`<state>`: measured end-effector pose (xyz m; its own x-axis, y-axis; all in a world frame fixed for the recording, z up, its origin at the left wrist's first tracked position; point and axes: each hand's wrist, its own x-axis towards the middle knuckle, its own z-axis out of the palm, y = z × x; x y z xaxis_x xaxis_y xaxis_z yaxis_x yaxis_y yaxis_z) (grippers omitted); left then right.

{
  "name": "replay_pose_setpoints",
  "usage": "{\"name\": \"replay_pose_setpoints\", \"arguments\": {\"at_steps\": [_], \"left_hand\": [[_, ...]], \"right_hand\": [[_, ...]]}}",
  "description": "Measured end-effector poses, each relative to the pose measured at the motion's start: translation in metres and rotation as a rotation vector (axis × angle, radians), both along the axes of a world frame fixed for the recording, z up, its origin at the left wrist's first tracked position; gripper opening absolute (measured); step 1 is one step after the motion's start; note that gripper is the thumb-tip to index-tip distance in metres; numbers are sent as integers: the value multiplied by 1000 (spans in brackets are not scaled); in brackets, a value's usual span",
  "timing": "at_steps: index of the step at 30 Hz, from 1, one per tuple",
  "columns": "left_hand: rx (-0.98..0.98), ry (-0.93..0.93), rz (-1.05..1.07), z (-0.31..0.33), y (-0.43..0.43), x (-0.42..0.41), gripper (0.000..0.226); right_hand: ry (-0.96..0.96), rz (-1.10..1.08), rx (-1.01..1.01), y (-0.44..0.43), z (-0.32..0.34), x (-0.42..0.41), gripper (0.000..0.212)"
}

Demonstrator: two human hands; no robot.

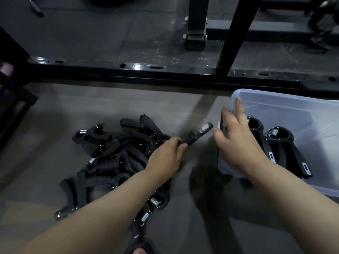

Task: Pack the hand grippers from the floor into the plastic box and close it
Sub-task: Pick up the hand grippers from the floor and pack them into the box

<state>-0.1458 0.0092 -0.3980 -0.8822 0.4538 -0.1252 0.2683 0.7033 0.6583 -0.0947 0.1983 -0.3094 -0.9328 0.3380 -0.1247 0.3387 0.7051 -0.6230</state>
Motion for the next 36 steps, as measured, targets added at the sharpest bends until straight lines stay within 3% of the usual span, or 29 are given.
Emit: {"name": "replay_pose_setpoints", "arguments": {"at_steps": [4,7,17,21,24,29,32,36], "left_hand": [[556,-602,434,28,25,-2,44],[705,-805,488,37,26,-8,43],[723,-640,318,60,31,-5,47],[695,-566,262,74,44,-4,47],[672,-516,230,81,58,-2,45],[608,-392,155,86,77,2,49],[526,-259,80,85,84,6,53],[341,-88,-31,88,101,10,49]], "right_hand": [[0,-4,-18,-1,1,1,59],[5,-1,-19,0,1,1,58],[98,7,46,1,-2,-1,45],[126,12,-33,2,0,1,49],[195,10,-119,3,2,4,49],[367,-79,-49,8,8,10,41],[276,-113,-79,20,14,15,29],[120,6,68,50,15,22,19]]}}
